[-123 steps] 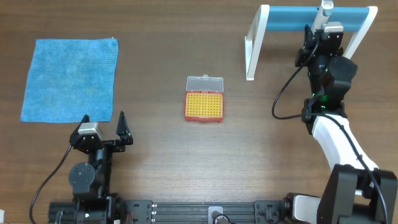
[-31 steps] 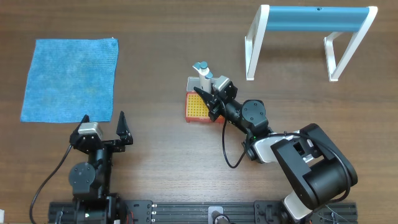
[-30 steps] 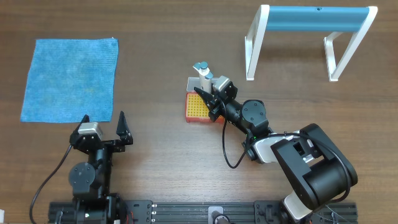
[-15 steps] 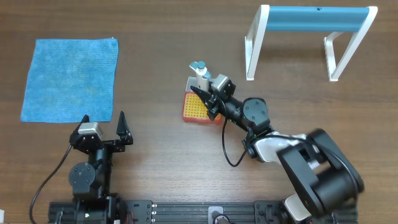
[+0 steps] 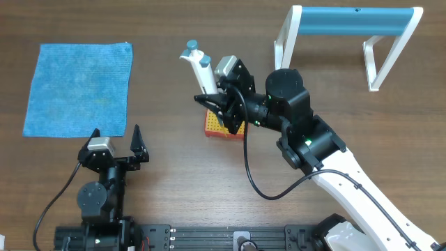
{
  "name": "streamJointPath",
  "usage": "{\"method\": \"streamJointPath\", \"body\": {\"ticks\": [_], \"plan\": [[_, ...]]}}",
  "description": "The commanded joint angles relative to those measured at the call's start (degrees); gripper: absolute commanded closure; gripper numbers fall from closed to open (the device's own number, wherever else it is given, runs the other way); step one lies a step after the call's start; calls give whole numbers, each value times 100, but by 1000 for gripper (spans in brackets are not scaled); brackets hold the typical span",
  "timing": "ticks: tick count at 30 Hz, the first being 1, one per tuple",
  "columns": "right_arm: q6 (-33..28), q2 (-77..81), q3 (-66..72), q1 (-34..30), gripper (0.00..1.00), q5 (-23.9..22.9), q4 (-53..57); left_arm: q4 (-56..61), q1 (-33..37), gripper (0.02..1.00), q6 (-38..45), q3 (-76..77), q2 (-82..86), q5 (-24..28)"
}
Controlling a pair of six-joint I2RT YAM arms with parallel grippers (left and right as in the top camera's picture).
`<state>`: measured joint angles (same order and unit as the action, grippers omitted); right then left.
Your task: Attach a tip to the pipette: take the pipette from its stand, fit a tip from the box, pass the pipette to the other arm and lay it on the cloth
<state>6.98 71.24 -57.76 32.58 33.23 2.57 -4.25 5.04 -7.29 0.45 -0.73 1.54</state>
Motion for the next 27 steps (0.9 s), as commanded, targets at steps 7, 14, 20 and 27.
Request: {"method": "streamJointPath", "body": {"ticks": [7,14,20,27], "plan": [[861,-15,-66,13,921,68,-37,-31,-20,23,74,-13,37,46],[885,-9,-66,13,921,68,-133,295,-24,23,-3869,-13,37,2647],[1161,-4,-66,15,921,90,-129,282,-20,18,-8247,-13,37,4074],[1735,24,-66,13,921,1080,-127,2382,-20,91,-8129,710,-1196,5110]]}}
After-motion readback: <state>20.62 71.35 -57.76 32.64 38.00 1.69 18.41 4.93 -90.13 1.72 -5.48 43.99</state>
